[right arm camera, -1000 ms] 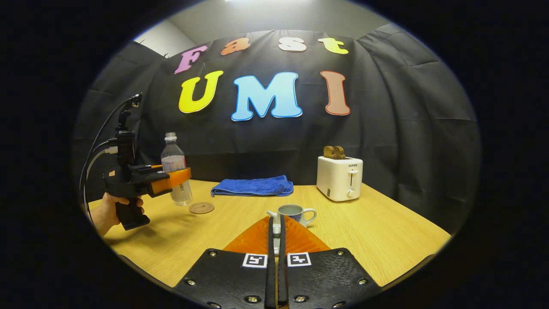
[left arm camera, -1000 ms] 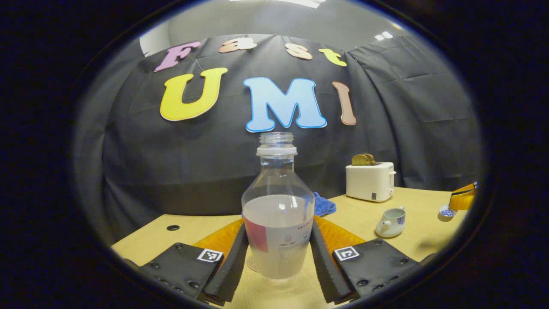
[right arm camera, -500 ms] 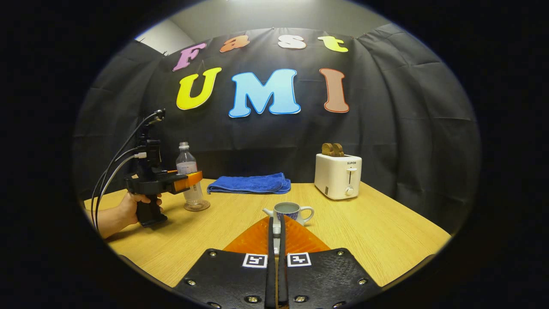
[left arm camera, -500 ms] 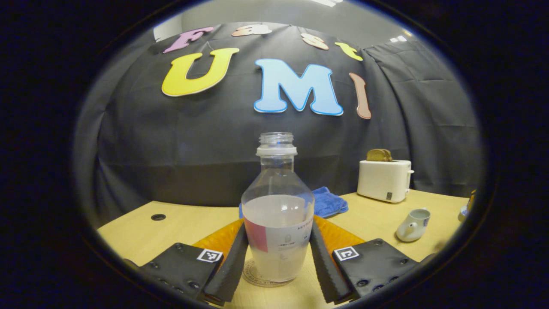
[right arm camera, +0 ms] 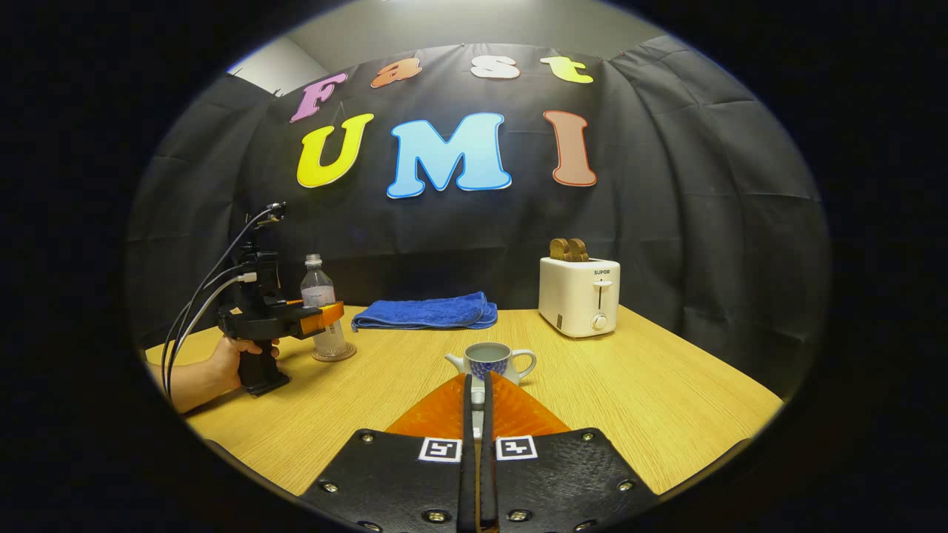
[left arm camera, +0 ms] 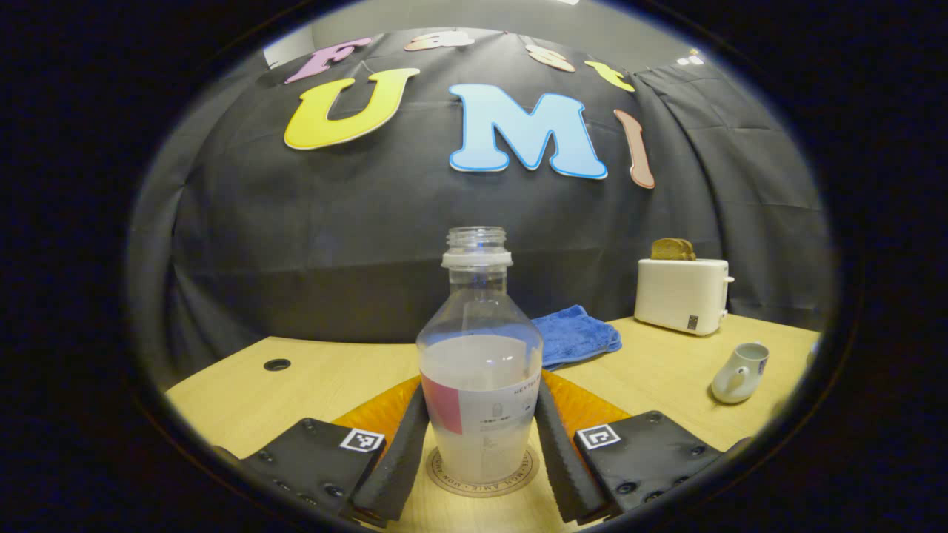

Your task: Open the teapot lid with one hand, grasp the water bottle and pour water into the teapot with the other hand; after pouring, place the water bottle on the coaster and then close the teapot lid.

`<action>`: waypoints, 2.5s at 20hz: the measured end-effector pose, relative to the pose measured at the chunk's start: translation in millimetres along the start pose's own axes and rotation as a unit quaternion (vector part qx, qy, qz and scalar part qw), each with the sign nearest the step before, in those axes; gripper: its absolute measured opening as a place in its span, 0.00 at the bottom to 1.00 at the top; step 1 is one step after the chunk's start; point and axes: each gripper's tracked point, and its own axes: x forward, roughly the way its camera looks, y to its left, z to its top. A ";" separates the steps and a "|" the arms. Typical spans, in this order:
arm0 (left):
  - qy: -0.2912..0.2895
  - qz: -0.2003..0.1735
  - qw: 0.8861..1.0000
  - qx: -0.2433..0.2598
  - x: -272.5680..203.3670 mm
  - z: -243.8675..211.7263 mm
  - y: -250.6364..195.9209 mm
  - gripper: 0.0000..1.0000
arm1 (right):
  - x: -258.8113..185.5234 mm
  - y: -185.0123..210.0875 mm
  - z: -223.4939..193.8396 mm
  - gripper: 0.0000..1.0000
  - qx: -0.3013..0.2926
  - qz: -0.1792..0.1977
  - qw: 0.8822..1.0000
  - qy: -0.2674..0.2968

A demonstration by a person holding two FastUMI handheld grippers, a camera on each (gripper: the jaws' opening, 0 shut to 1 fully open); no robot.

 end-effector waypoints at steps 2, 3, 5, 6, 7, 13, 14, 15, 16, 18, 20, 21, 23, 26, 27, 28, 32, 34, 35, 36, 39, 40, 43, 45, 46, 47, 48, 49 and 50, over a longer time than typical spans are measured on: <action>-0.002 0.002 1.000 0.002 2.1 -0.5 1.9 0.85 | -0.2 1.0 -1.4 0.03 0.003 0.001 1.000 0.003; -0.004 0.002 1.000 0.002 2.8 0.7 2.6 0.80 | -0.3 1.1 -1.4 0.03 0.002 0.002 1.000 0.004; -0.003 0.003 1.000 -0.003 1.4 0.3 3.0 0.88 | -0.5 1.4 -1.1 0.03 0.001 0.001 1.000 0.003; -0.002 -0.003 1.000 -0.013 -2.2 2.0 -1.2 0.94 | -0.4 1.1 -0.1 0.03 0.000 0.001 1.000 0.002; -0.002 -0.003 1.000 -0.016 -5.4 3.2 -0.8 1.00 | -0.8 2.1 0.2 0.03 -0.001 0.001 1.000 0.002; -0.006 0.011 1.000 -0.010 -24.6 14.1 8.2 1.00 | -6.6 6.0 4.5 0.03 -0.001 0.006 1.000 -0.003; -0.005 0.014 1.000 -0.012 -31.5 13.3 9.3 1.00 | -7.0 6.8 5.3 0.03 -0.002 0.007 1.000 -0.005; -0.002 0.017 1.000 -0.013 -37.4 10.2 10.1 1.00 | -7.1 7.8 6.4 0.03 -0.002 0.008 1.000 -0.006; 0.002 0.019 1.000 -0.014 -43.5 8.3 10.4 1.00 | -6.4 8.9 8.8 0.03 -0.003 0.009 1.000 -0.009; 0.011 0.026 0.999 -0.026 -67.9 2.6 11.9 1.00 | 0.2 5.8 20.8 0.03 -0.006 0.005 1.000 -0.028; 0.015 0.030 0.999 -0.039 -93.3 0.3 7.9 1.00 | 18.2 -2.7 36.7 0.02 -0.011 -0.008 0.999 -0.053; 0.019 0.037 0.998 -0.040 -105.6 -0.1 6.9 1.00 | 32.2 -7.0 39.8 0.02 -0.018 -0.014 0.998 -0.059; 0.012 0.043 0.998 -0.034 -130.0 7.1 -0.7 1.00 | 63.2 -12.5 45.2 0.02 -0.019 -0.020 0.998 -0.063; 0.001 0.049 0.999 -0.007 -158.3 21.7 -12.2 1.00 | 109.4 -14.4 38.4 0.03 -0.014 -0.022 0.999 -0.043; -0.004 0.045 0.999 -0.002 -165.4 27.5 -18.3 1.00 | 119.3 -15.9 36.4 0.03 -0.008 -0.024 0.999 -0.038; -0.016 0.031 0.999 -0.005 -176.7 38.5 -29.8 1.00 | 133.0 -19.8 33.1 0.02 -0.003 -0.033 0.999 -0.030; -0.005 0.026 0.999 -0.024 -190.2 28.5 -38.3 1.00 | 142.4 -19.0 21.8 0.02 -0.005 -0.032 0.999 -0.013; 0.000 0.025 0.999 -0.035 -191.6 24.5 -38.5 1.00 | 145.1 -16.1 16.6 0.02 -0.001 -0.027 1.000 -0.006; 0.003 0.027 0.999 -0.039 -192.7 21.5 -36.2 1.00 | 145.5 -15.7 14.3 0.03 -0.003 -0.026 1.000 -0.002; 0.008 0.032 0.999 -0.041 -192.6 16.9 -33.1 1.00 | 145.8 -15.1 16.0 0.03 -0.005 -0.026 1.000 -0.005; 0.011 0.033 0.998 -0.052 -194.0 14.7 -32.6 1.00 | 145.2 -15.9 14.2 0.03 0.000 -0.029 1.000 -0.002; 0.013 0.040 0.998 -0.048 -195.6 13.4 -29.9 1.00 | 146.1 -15.7 7.7 0.04 0.001 -0.028 1.000 0.006; 0.007 0.043 0.998 -0.042 -200.3 17.1 -29.6 1.00 | 144.9 -12.1 10.4 0.11 -0.011 -0.024 1.000 0.008; 0.006 0.048 0.998 -0.035 -202.8 18.1 -28.4 1.00 | 140.5 -13.1 21.7 0.15 -0.022 -0.025 0.999 -0.013; 0.005 0.048 0.998 -0.034 -204.1 18.3 -30.5 1.00 | 137.4 -15.7 25.6 0.17 -0.026 -0.031 0.999 -0.015; 0.004 0.044 0.998 -0.035 -205.7 18.7 -34.6 1.00 | 132.2 -17.5 29.0 0.17 -0.028 -0.033 0.999 -0.016; 0.001 0.040 0.999 -0.035 -207.6 19.8 -39.9 1.00 | 124.2 -15.0 31.8 0.17 -0.028 -0.030 0.999 -0.018; -0.005 0.037 0.999 -0.032 -209.8 22.1 -44.8 1.00 | 112.0 -9.5 35.1 0.17 -0.026 -0.020 0.999 -0.021; -0.015 0.039 0.999 -0.022 -211.9 24.1 -49.5 1.00 | 97.7 -3.1 36.5 0.22 -0.025 -0.011 0.999 -0.026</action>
